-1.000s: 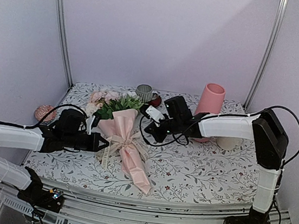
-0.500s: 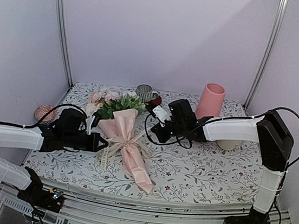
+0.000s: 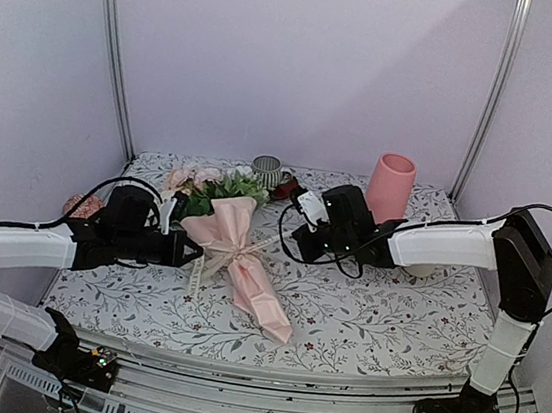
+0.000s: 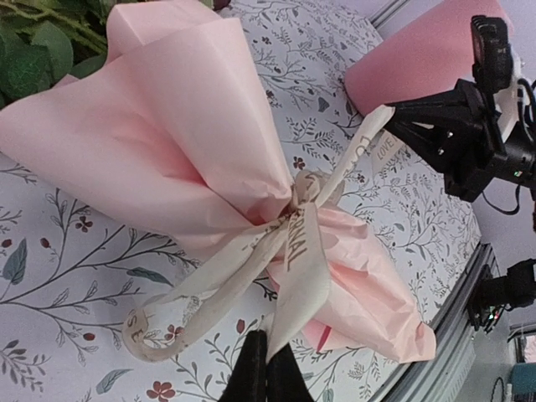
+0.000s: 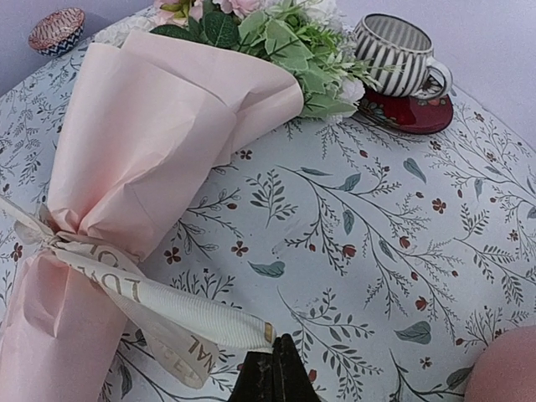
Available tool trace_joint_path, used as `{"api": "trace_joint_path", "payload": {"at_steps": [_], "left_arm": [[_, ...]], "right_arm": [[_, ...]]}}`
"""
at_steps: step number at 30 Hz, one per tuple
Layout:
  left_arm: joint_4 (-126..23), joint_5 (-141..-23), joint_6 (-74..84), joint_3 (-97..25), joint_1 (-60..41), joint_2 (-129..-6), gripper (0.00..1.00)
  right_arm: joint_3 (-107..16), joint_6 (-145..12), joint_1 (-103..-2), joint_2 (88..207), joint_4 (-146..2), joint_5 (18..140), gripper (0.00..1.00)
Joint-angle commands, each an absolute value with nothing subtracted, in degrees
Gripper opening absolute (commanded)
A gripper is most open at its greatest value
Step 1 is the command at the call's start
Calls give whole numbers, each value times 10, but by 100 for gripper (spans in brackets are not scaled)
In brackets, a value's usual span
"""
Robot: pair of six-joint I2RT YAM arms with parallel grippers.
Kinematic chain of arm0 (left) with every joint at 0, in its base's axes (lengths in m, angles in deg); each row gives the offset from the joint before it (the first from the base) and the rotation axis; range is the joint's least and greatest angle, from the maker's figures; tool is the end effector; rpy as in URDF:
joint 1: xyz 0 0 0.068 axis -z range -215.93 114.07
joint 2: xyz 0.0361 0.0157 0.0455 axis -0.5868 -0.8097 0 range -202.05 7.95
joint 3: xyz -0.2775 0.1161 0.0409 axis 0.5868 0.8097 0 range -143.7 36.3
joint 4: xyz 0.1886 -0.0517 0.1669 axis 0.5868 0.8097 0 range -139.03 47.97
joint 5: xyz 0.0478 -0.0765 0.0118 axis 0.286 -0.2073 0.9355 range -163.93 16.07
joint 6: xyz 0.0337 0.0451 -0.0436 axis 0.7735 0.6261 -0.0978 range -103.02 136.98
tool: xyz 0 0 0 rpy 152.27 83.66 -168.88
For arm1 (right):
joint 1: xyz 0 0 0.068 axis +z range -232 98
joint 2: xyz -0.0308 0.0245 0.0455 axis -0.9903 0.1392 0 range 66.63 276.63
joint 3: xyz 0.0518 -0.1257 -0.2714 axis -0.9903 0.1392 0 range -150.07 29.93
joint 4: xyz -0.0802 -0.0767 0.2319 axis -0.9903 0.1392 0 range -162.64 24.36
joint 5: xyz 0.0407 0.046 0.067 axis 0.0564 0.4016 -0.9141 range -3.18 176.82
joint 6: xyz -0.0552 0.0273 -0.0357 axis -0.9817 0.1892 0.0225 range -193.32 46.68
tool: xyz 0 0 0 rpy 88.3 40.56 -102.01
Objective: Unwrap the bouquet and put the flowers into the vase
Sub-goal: Untie the ribbon from the tied bouquet.
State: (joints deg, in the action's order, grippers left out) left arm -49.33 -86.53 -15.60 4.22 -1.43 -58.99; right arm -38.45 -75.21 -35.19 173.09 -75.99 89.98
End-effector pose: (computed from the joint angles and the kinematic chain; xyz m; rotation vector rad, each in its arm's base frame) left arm 0.1937 -0.1486 0.2230 0.1718 2.2971 -0.8790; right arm 0.3027 0.3177 0.2206 -0.8788 2.0190 0.3844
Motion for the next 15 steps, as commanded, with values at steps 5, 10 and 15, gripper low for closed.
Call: {"api": "trace_joint_path", "payload": {"at_steps": [5,10,15], "left_arm": [[-466,-855,-139,9,-21,-571,0],[-460,-851,-136,2,-21,-571,0],[-453,-839,-133,-6,-21,-561,0]], "right_arm": [[-377,-736,-365,1691,-775,951,2],[-376,-719,-371,1686,-771,968,2],[-372,-707,-378,1682,-769,976,2]]}}
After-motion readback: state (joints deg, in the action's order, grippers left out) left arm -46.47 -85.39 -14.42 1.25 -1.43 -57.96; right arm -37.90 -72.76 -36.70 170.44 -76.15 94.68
